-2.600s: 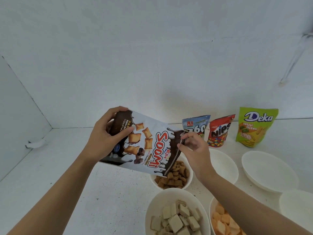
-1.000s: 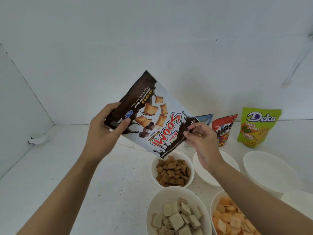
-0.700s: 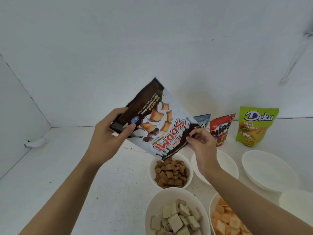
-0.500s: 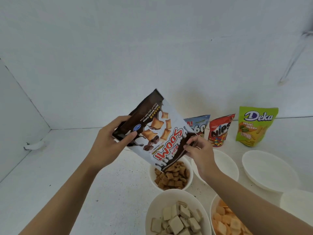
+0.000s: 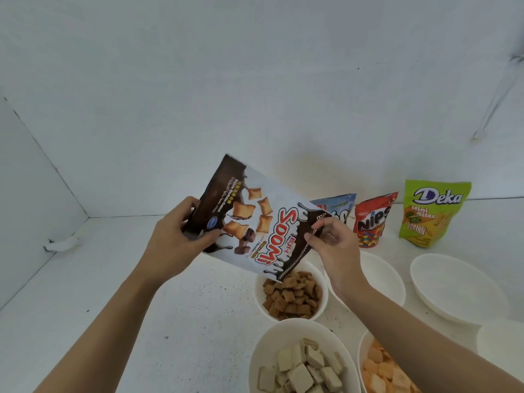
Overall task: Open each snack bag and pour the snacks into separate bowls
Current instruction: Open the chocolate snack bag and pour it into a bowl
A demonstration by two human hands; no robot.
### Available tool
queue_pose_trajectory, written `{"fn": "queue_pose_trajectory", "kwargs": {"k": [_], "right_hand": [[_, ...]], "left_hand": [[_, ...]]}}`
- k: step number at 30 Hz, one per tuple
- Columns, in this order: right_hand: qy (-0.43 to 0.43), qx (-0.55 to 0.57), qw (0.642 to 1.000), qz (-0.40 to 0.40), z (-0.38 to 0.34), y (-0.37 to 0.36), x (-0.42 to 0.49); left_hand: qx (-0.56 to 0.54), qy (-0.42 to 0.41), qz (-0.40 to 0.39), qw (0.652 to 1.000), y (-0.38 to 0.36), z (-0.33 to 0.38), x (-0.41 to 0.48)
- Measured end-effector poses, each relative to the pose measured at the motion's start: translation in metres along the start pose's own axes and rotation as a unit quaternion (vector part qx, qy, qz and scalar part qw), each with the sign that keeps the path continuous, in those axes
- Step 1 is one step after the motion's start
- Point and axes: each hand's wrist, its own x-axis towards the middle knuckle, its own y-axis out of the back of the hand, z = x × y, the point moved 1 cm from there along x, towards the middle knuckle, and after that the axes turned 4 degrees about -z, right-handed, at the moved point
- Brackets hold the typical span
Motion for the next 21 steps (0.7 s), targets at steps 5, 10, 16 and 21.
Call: {"fn": "queue_pose_trajectory", "kwargs": {"k": [5,10,16,21], "right_hand": [[0.054,-0.007,0.998,-0.024,-0.017,-0.012,-0.005],[0.138,-0.077,0.985,-0.071,-0.031,-0.036,-0.011],[0.214,-0.153,0.960,-0.089,-0.047,-0.069,-0.017],[0.233,-0.184,0.945,-0.135,-0.059,-0.088,-0.017]], "left_hand": [[-0.019,0.102,0.000,0.995,0.002,-0.032,-0.014],[-0.067,0.145,0.040,0.986,-0.003,-0.055,-0.035],[-0.107,0.199,0.049,0.973,-0.003,-0.067,-0.056],[-0.047,0.210,0.065,0.974,0.020,-0.075,-0.063]]}}
